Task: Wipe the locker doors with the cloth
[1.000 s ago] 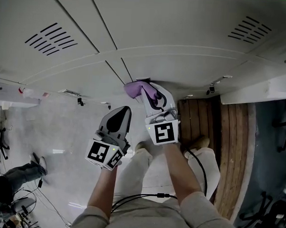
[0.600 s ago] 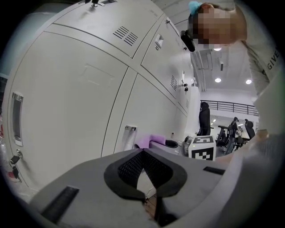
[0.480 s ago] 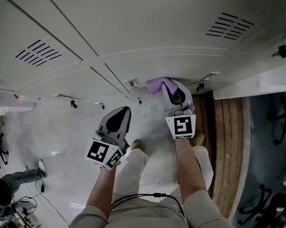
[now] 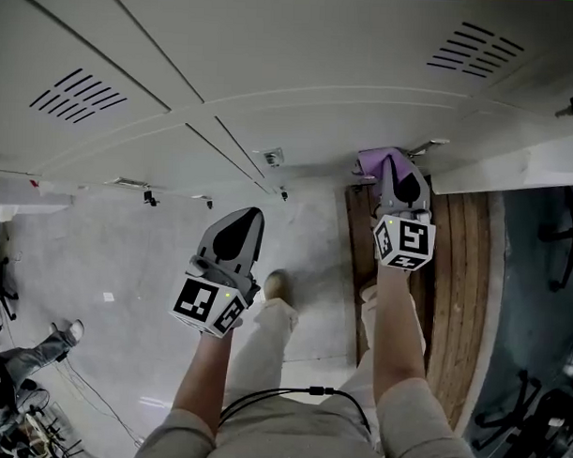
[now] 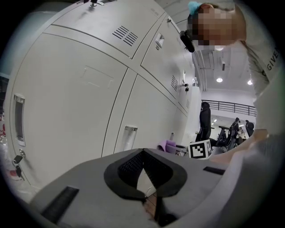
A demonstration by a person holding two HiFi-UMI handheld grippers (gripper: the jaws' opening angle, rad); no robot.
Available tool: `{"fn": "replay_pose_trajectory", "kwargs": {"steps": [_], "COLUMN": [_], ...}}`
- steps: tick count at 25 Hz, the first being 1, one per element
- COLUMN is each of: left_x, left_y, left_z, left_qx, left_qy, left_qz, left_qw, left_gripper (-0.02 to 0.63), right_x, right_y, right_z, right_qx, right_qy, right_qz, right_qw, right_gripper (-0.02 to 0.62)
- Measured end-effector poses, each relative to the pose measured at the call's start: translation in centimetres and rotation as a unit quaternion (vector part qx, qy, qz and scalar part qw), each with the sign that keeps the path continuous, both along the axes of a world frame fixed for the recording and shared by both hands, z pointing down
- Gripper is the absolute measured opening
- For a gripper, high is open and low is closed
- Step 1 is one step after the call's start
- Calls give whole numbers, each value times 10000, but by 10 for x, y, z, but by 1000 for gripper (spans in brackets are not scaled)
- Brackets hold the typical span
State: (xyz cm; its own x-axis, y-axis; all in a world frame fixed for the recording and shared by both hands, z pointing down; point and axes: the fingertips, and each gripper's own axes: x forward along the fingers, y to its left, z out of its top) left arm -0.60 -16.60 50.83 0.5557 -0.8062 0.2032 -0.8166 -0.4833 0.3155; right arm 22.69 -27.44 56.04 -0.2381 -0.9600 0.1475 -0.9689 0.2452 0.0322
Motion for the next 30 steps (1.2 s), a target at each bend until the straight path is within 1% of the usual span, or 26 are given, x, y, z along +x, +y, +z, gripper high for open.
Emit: {"fn": "replay_pose_trajectory", "kwargs": {"steps": [2,3,5,7,9,11,13,16,19,23,26,30], "left_x": [-5,-7,-12,-16,-21,-28,-36,-50,-57,-52,-39,-22], "left_y": [2,4,7,10,14,18,20,25,27,25,23,18], "left_z": [5,7,11,14,18,22,27,38,49,57,56,49], "left_qx": [-31,-49,-71,-68,-67,-62,-53,-95,-137,-177,-181,-128], "left_qy": [2,7,5,-6,-5,-26,-72,-170,-227,-173,-124,-76], "left_qz": [-56,-88,-124,-145,-212,-287,-358,-475,-526,-541,-447,-294], "left_qw": [10000,9999,9999,9999,9998,9996,9993,9987,9983,9982,9988,9995], "left_gripper": [-2,-2,-2,-2,-2,-2,-2,-2,-2,-2,-2,-2], "right_x": [1,-6,-38,-82,-127,-167,-197,-222,-226,-212,-189,-149], "right_y": [5,9,20,31,43,49,49,44,35,26,23,19], "right_z": [7,11,21,34,48,62,73,90,104,103,100,97], "right_qx": [-43,-38,-51,-135,-258,-346,-383,-455,-516,-370,-291,-282], "right_qy": [-552,-733,-863,-891,-988,-1070,-1090,-1101,-1091,-924,-846,-785], "right_qz": [267,256,-67,-550,-999,-1337,-1527,-1563,-1440,-1411,-1307,-1029], "right_qw": [9981,9970,9962,9944,9897,9846,9815,9805,9822,9850,9874,9912], "right_gripper": [61,61,61,60,61,61,60,61,61,61,63,64]}}
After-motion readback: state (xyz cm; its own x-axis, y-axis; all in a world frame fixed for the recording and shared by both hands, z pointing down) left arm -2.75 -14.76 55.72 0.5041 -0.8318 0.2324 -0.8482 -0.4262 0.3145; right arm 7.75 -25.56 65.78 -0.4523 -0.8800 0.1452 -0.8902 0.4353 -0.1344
